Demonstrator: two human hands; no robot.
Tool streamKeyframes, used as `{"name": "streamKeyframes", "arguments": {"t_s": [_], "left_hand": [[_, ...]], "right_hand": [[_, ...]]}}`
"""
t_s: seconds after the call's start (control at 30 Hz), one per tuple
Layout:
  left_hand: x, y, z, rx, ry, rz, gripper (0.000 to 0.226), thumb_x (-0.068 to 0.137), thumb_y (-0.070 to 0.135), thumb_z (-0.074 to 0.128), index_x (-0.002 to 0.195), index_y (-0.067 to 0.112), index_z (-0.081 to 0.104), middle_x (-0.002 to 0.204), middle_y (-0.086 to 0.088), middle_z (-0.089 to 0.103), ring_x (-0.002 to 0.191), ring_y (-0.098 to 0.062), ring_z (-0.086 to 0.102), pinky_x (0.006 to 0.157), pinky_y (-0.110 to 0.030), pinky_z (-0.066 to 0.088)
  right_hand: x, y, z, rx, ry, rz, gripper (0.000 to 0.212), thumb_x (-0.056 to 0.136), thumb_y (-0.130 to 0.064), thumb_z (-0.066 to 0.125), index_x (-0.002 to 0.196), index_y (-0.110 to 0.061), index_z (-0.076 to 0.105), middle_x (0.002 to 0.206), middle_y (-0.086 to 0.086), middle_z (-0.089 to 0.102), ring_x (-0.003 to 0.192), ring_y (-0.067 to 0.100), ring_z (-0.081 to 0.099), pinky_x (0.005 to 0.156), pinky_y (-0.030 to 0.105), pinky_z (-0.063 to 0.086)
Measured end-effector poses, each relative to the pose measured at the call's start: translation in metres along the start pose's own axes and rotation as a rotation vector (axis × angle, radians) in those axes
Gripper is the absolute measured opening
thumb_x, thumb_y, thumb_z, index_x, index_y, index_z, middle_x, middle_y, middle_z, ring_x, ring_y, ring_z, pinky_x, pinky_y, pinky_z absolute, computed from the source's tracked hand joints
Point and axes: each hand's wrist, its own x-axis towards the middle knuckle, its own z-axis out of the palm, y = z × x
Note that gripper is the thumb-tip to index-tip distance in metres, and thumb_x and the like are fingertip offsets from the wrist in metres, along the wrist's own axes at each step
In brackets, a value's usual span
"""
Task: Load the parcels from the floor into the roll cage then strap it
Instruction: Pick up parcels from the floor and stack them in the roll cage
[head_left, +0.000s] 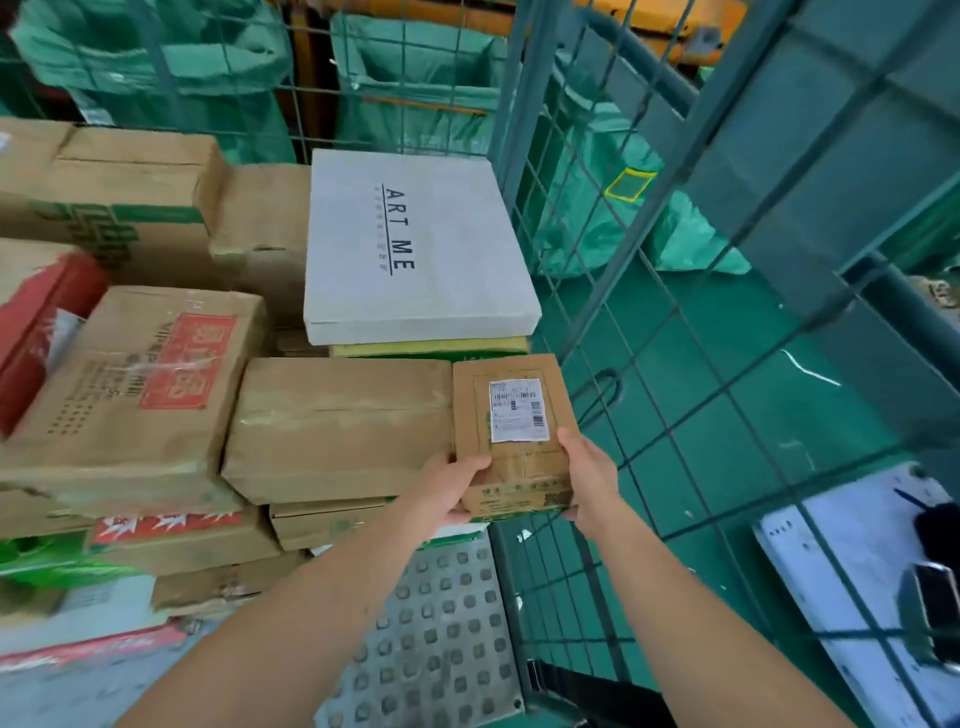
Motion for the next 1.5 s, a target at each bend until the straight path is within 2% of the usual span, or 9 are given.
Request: {"name": "streamKeyframes", "arguments": {"t_s": [0.13, 0.37, 0.5, 0.7, 0.8, 0.93, 1.1, 1.3, 1.5], "left_hand": [[0.003, 0.005, 0.0, 0.114, 0.028, -0.002, 0.019, 0.093, 0.023, 0.064, 0.106, 0.018, 0.051, 0.095, -0.002, 0.061, 0.084, -0.018, 0.063, 0.084, -0.04, 0.058], [0.016, 0.01, -0.001, 0.156, 0.09, -0.041, 0.056, 0.082, 0.028, 0.07, 0.126, 0.008, 0.041, 0.112, -0.01, 0.059, 0.09, -0.023, 0.065, 0.071, -0.038, 0.062], [0.023, 0.024, -0.004, 0.268, 0.08, -0.02, 0.039, 0.085, 0.027, 0.072, 0.115, 0.009, 0.055, 0.103, -0.009, 0.069, 0.083, -0.02, 0.07, 0.062, -0.03, 0.059], [0.037, 0.036, -0.015, 0.569, 0.184, 0.128, 0.007, 0.094, 0.018, 0.062, 0.1, 0.015, 0.06, 0.084, -0.005, 0.071, 0.072, -0.016, 0.07, 0.07, -0.032, 0.062], [0.046, 0.039, -0.016, 0.417, 0.153, 0.1, 0.011, 0.094, 0.01, 0.061, 0.105, 0.012, 0.06, 0.087, -0.01, 0.072, 0.074, -0.02, 0.073, 0.075, -0.04, 0.062], [0.055, 0.044, -0.01, 0.302, 0.006, -0.008, 0.044, 0.097, 0.004, 0.055, 0.139, 0.01, 0.048, 0.122, -0.015, 0.065, 0.1, -0.026, 0.069, 0.084, -0.034, 0.059], [0.064, 0.053, 0.005, 0.299, -0.036, -0.123, 0.047, 0.101, 0.017, 0.051, 0.146, 0.011, 0.039, 0.142, -0.011, 0.051, 0.124, -0.025, 0.054, 0.102, -0.036, 0.049], [0.056, 0.066, 0.008, 0.231, 0.057, -0.128, 0.044, 0.101, 0.02, 0.05, 0.143, 0.007, 0.042, 0.14, -0.012, 0.053, 0.119, -0.024, 0.058, 0.091, -0.033, 0.053], [0.03, 0.074, -0.026, -0.033, 0.231, 0.037, 0.032, 0.103, 0.018, 0.047, 0.134, 0.011, 0.052, 0.122, -0.008, 0.064, 0.107, -0.02, 0.062, 0.091, -0.031, 0.053]], "right_hand": [[0.013, 0.013, 0.002, -0.035, 0.017, -0.009, 0.044, 0.098, -0.043, 0.054, 0.137, -0.023, 0.057, 0.134, 0.002, 0.062, 0.123, 0.027, 0.058, 0.097, 0.042, 0.046], [0.033, 0.003, 0.0, -0.15, -0.089, -0.028, 0.033, 0.102, -0.037, 0.048, 0.127, -0.021, 0.062, 0.124, 0.003, 0.065, 0.111, 0.024, 0.061, 0.096, 0.042, 0.048], [0.055, 0.0, 0.006, -0.182, -0.085, 0.072, 0.039, 0.1, -0.041, 0.048, 0.134, -0.023, 0.057, 0.131, 0.003, 0.062, 0.119, 0.03, 0.057, 0.104, 0.056, 0.045], [0.084, 0.003, 0.032, -0.178, 0.046, 0.035, 0.04, 0.096, -0.034, 0.054, 0.131, -0.015, 0.059, 0.122, 0.005, 0.067, 0.107, 0.027, 0.063, 0.097, 0.044, 0.052], [0.093, 0.014, 0.036, -0.176, 0.021, 0.085, 0.037, 0.089, -0.018, 0.066, 0.124, -0.008, 0.061, 0.108, 0.005, 0.069, 0.1, 0.026, 0.066, 0.093, 0.042, 0.055], [0.097, 0.029, 0.048, -0.28, -0.031, 0.122, 0.078, 0.089, -0.016, 0.066, 0.156, -0.013, 0.026, 0.144, 0.007, 0.051, 0.127, 0.028, 0.053, 0.111, 0.044, 0.042], [0.1, 0.029, 0.049, -0.358, -0.111, 0.147, 0.093, 0.094, -0.023, 0.063, 0.16, -0.022, -0.003, 0.161, 0.006, 0.028, 0.143, 0.029, 0.034, 0.118, 0.048, 0.03], [0.128, 0.027, 0.057, -0.418, -0.103, 0.161, 0.09, 0.066, -0.034, 0.05, 0.153, -0.023, 0.027, 0.143, 0.011, 0.049, 0.127, 0.033, 0.048, 0.108, 0.052, 0.042], [0.062, -0.024, 0.088, -0.594, -0.123, -0.318, 0.062, 0.094, -0.027, 0.044, 0.153, -0.029, 0.03, 0.153, 0.0, 0.038, 0.133, 0.031, 0.046, 0.104, 0.049, 0.045]]}}
